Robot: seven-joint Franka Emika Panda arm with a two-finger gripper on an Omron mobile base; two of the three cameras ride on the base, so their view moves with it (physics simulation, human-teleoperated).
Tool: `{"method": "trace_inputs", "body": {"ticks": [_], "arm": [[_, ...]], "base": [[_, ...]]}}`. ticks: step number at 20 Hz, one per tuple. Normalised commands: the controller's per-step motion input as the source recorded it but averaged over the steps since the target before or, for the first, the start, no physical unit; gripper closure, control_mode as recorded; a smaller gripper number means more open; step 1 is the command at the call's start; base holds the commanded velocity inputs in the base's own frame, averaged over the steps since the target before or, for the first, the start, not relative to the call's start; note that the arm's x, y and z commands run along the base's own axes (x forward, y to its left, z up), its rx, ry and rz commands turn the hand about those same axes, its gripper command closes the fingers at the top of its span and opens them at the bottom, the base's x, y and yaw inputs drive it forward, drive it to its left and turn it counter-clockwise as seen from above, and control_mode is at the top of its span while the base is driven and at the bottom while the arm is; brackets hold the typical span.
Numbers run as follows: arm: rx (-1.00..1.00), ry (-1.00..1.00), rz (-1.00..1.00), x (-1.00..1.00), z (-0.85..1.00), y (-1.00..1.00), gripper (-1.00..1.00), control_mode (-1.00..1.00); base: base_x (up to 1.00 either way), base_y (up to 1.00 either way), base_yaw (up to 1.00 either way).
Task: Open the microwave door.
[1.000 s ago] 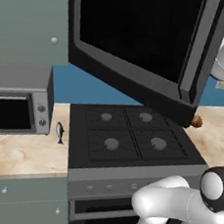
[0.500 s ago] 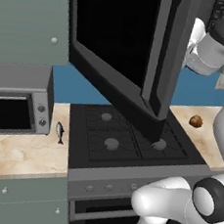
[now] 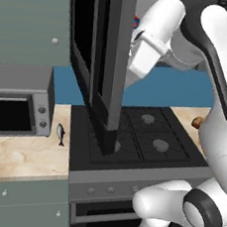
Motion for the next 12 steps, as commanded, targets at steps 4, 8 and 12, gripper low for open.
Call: {"method": "trace_inputs", "body": {"ticks": [4, 8, 12], "arm": [[0.0, -0.2, 0.01, -0.15, -0.04, 0.96, -1.0, -1.0], [0.0, -0.16, 0.0, -0.24, -0.03, 0.65, -1.0, -1.0], [0.0, -0.23, -0.02, -0.36, 0.0, 0.28, -1.0, -1.0]], "base": [[0.0, 0.0, 0.0], [0.0, 0.0, 0.0], [0.0, 0.0, 0.0]]}}
